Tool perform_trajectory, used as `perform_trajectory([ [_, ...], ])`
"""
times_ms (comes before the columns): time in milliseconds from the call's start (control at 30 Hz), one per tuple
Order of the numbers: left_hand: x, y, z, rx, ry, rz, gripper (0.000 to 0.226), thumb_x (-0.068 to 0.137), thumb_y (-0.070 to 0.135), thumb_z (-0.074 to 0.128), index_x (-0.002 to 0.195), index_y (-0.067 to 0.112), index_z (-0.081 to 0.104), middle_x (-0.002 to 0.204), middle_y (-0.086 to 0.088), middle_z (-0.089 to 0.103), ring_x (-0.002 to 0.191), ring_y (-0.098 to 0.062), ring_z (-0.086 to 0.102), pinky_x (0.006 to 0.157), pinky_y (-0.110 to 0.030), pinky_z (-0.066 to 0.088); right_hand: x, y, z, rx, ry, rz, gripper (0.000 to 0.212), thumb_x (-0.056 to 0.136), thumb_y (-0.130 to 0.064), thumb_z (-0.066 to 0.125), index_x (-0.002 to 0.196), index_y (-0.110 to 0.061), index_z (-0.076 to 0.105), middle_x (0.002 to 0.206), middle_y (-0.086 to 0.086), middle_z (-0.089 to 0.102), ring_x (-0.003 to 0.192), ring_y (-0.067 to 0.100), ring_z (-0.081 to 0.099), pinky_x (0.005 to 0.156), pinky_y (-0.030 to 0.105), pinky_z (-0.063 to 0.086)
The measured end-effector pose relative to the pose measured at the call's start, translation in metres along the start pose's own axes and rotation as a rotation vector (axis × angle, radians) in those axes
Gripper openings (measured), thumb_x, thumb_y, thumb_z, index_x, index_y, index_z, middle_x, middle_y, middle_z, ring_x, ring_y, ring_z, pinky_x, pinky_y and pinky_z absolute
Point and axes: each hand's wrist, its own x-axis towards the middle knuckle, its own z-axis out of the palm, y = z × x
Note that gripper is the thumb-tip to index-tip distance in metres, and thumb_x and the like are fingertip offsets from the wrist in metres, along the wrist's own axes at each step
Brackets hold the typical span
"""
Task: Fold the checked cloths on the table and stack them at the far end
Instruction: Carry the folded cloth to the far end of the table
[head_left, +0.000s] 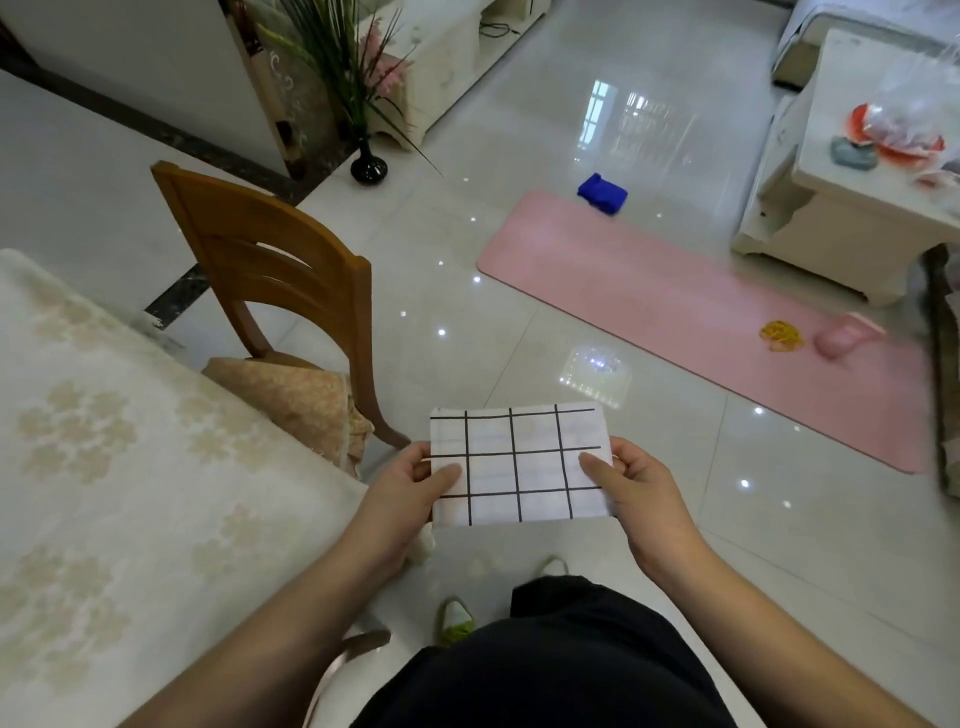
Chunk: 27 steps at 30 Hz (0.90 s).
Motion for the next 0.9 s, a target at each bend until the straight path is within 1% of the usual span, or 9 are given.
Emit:
perform_trajectory([
  [133,0.028,0.018,0.008,-0.012,0.048,-0.01,0.018,0.097,0.01,0.056,0.112,0.016,0.064,0.098,-0.001,0.076,0.088,-0.017,0.073,0.072,-0.029,0.059,0.04,-0.015,0.001,-0.007,-0.002,-0.007,0.018,0.095,-0.008,0.058,0.109,-0.013,0.069,0.099,0.005,0.076,0.095,0.023,0.071,0.084,0.038,0.055],
  [267,0.071,0.04,0.024,-0.001,0.113,-0.019,0.017,0.096,0.01,0.058,0.111,0.013,0.066,0.1,-0.005,0.076,0.092,-0.021,0.072,0.086,-0.04,0.058,0.093,-0.032,-0.002,-0.015,-0.035,0.012,0.018,0.095,-0.008,0.058,0.108,-0.015,0.069,0.099,0.002,0.076,0.094,0.02,0.071,0.08,0.032,0.054],
  [433,0.125,0.079,0.05,0.043,0.169,-0.01,0.016,0.097,0.011,0.057,0.108,0.013,0.067,0.098,-0.005,0.076,0.097,-0.024,0.071,0.087,-0.038,0.056,0.166,-0.063,-0.014,-0.038,-0.108,0.027,0.016,0.096,-0.01,0.058,0.107,-0.014,0.069,0.096,0.0,0.076,0.091,0.017,0.072,0.072,0.024,0.054],
  [500,0.141,0.095,0.06,0.08,0.176,-0.011,0.015,0.097,0.013,0.057,0.108,0.014,0.067,0.1,-0.005,0.076,0.097,-0.023,0.071,0.091,-0.043,0.054,0.193,-0.078,-0.019,-0.076,-0.129,0.032,0.016,0.096,-0.012,0.058,0.107,-0.018,0.069,0.095,-0.002,0.076,0.089,0.016,0.072,0.073,0.026,0.054],
  [533,0.149,0.105,0.064,0.1,0.185,-0.011,0.015,0.097,0.014,0.058,0.108,0.015,0.067,0.1,-0.004,0.076,0.097,-0.023,0.071,0.092,-0.045,0.054,0.208,-0.086,-0.021,-0.097,-0.143,0.035,0.016,0.095,-0.013,0.059,0.107,-0.019,0.069,0.095,-0.003,0.076,0.089,0.015,0.072,0.076,0.03,0.055],
  [600,0.163,0.122,0.072,0.096,0.204,-0.01,0.015,0.097,0.015,0.057,0.109,0.017,0.066,0.101,-0.003,0.076,0.096,-0.022,0.072,0.089,-0.043,0.056,0.236,-0.103,-0.024,-0.135,-0.189,0.03,0.016,0.095,-0.015,0.059,0.106,-0.02,0.069,0.094,-0.002,0.076,0.089,0.017,0.072,0.084,0.042,0.057],
  [667,0.178,0.137,0.079,0.086,0.227,0.005,0.016,0.097,0.013,0.056,0.111,0.015,0.065,0.101,-0.003,0.076,0.095,-0.021,0.072,0.086,-0.039,0.057,0.262,-0.12,-0.023,-0.177,-0.233,0.011,0.016,0.094,-0.015,0.06,0.105,-0.022,0.07,0.094,-0.002,0.076,0.089,0.018,0.072,0.087,0.047,0.056],
  [767,0.197,0.155,0.083,0.071,0.273,0.021,0.019,0.097,0.011,0.056,0.114,0.018,0.063,0.1,-0.003,0.076,0.093,-0.019,0.073,0.083,-0.036,0.057,0.294,-0.142,-0.016,-0.218,-0.275,-0.001,0.017,0.094,-0.015,0.06,0.104,-0.023,0.07,0.094,-0.004,0.076,0.088,0.016,0.072,0.088,0.045,0.055],
  [900,0.225,0.174,0.079,0.059,0.329,0.019,0.022,0.097,0.014,0.057,0.118,0.018,0.061,0.1,-0.002,0.076,0.093,-0.018,0.073,0.087,-0.041,0.056,0.331,-0.167,0.0,-0.219,-0.321,0.006,0.016,0.094,-0.014,0.06,0.104,-0.023,0.069,0.093,-0.004,0.076,0.088,0.016,0.072,0.084,0.039,0.056],
])
